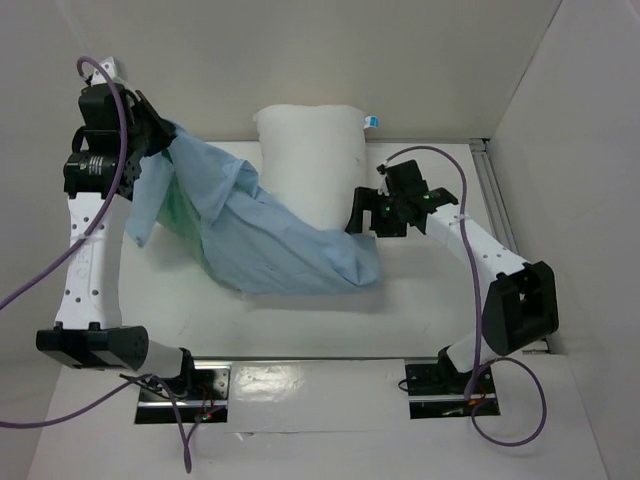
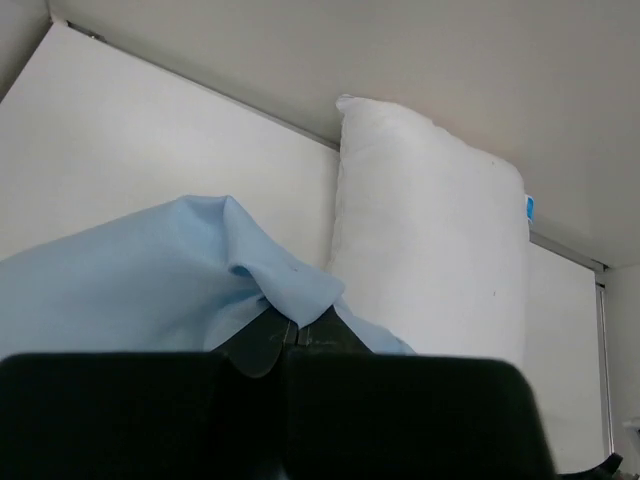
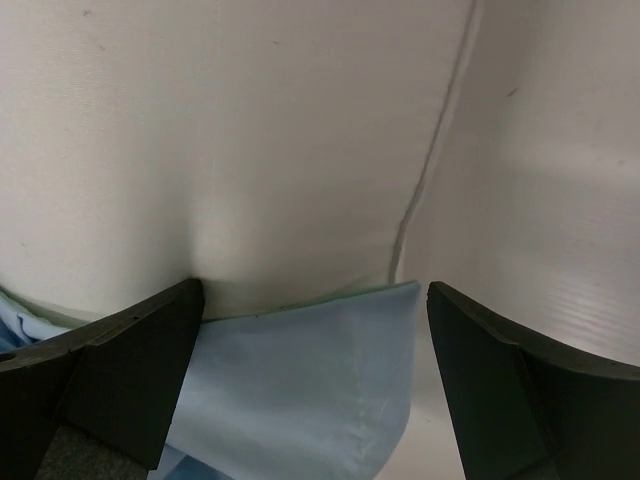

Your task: Put the pillow into the pillowcase

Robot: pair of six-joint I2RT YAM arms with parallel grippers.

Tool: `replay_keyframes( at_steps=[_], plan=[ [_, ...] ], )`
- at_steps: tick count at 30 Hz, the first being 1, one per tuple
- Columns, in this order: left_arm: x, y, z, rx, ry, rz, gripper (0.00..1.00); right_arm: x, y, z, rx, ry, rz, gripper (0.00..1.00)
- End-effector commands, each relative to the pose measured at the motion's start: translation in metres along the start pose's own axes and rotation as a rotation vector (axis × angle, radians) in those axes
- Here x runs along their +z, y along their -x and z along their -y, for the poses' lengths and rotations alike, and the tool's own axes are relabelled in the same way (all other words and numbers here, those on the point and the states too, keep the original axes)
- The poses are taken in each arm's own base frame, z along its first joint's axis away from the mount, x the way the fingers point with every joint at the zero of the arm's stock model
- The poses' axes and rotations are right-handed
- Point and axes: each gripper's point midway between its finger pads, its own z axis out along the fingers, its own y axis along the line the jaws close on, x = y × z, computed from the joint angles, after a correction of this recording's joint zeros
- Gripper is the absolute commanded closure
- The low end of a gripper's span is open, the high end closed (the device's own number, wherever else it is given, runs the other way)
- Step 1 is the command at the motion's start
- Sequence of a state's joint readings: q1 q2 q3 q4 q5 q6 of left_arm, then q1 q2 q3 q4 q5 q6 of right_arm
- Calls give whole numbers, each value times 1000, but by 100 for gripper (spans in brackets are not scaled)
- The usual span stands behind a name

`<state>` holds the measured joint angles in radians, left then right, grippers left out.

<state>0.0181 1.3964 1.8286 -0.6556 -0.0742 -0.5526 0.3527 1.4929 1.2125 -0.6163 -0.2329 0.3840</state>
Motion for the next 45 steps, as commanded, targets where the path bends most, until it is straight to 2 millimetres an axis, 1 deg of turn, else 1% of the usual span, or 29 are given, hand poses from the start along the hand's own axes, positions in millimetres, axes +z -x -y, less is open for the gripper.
replay_keyframes(
  at_steps=[1, 3, 5, 6, 11, 14, 15, 16, 17, 18, 19, 20, 22, 23, 25, 26, 28, 29, 30, 32, 33, 34, 35, 36, 38, 39, 41, 44, 45],
  plan=[
    [-51, 71, 23, -6, -67, 224, 100, 7, 3, -29, -49, 112, 33, 0],
    [-44, 63, 25, -11, -84, 194, 100, 17, -1, -27, -44, 113, 13, 0],
    [-41, 57, 25, -20, -86, 176, 100, 19, 7, -32, -54, 112, 26, 0],
    [-43, 56, 24, -20, -86, 176, 100, 20, 21, -35, -60, 103, 60, 0],
    [-40, 45, 25, -28, -102, 140, 100, 23, 63, -51, -85, 137, 171, 0],
    [-41, 46, 28, -37, -118, 141, 100, 43, 71, -64, -80, 210, 163, 0],
    [-41, 45, 30, -36, -129, 136, 100, 58, 64, -65, -66, 237, 115, 0],
    [-41, 45, 30, -36, -129, 135, 100, 65, 61, -69, -67, 263, 95, 10],
    [-41, 44, 32, -35, -140, 130, 100, 66, 65, -76, -75, 298, 91, 58],
    [-41, 44, 32, -35, -140, 130, 100, 69, 65, -76, -58, 294, 78, 89],
    [-41, 44, 32, -35, -140, 130, 100, 69, 70, -71, -52, 256, 94, 100],
    [-41, 44, 32, -35, -140, 130, 100, 67, 71, -66, -41, 214, 88, 100],
    [-44, 47, 34, -35, -145, 139, 100, 40, 93, -49, -21, 69, 205, 100],
    [-49, 53, 36, -35, -152, 153, 100, 29, 93, -31, 0, -18, 212, 100],
    [-48, 56, 32, -29, -133, 156, 100, -14, 116, -5, 44, -168, 330, 100],
    [-50, 59, 34, -29, -137, 166, 100, -28, 109, 12, 63, -241, 310, 100],
    [-47, 60, 28, -32, -109, 162, 100, -56, 111, 45, 111, -358, 333, 100],
    [-45, 63, 26, -33, -99, 169, 100, -79, 112, 61, 129, -437, 372, 100],
    [-47, 69, 21, -37, -78, 190, 100, -88, 97, 78, 135, -504, 329, 100],
    [-38, 68, 5, -55, -23, 174, 100, -106, 86, 111, 163, -620, 314, 100],
    [-38, 71, -1, -58, -10, 181, 100, -113, 79, 120, 169, -646, 306, 100],
    [-33, 69, -3, -75, -12, 167, 100, -115, 66, 139, 199, -693, 275, 100],
    [-29, 71, -11, -100, -2, 163, 100, -114, 59, 148, 202, -711, 254, 100],
    [-29, 71, -11, -114, -11, 158, 100, -116, 55, 153, 213, -721, 252, 100],
    [-20, 57, -10, -126, -47, 97, 100, -113, 48, 162, 220, -725, 237, 100],
    [-15, 59, -12, -142, -52, 97, 100, -114, 48, 168, 219, -762, 238, 100],
    [-7, 48, -10, -144, -86, 51, 100, -116, 53, 177, 231, -777, 244, 100],
    [9, 22, -8, -154, -133, -51, 100, -115, 66, 174, 216, -770, 235, 100],
    [16, 14, -12, -159, -121, -73, 100, -115, 70, 169, 206, -763, 234, 72]
  ],
)
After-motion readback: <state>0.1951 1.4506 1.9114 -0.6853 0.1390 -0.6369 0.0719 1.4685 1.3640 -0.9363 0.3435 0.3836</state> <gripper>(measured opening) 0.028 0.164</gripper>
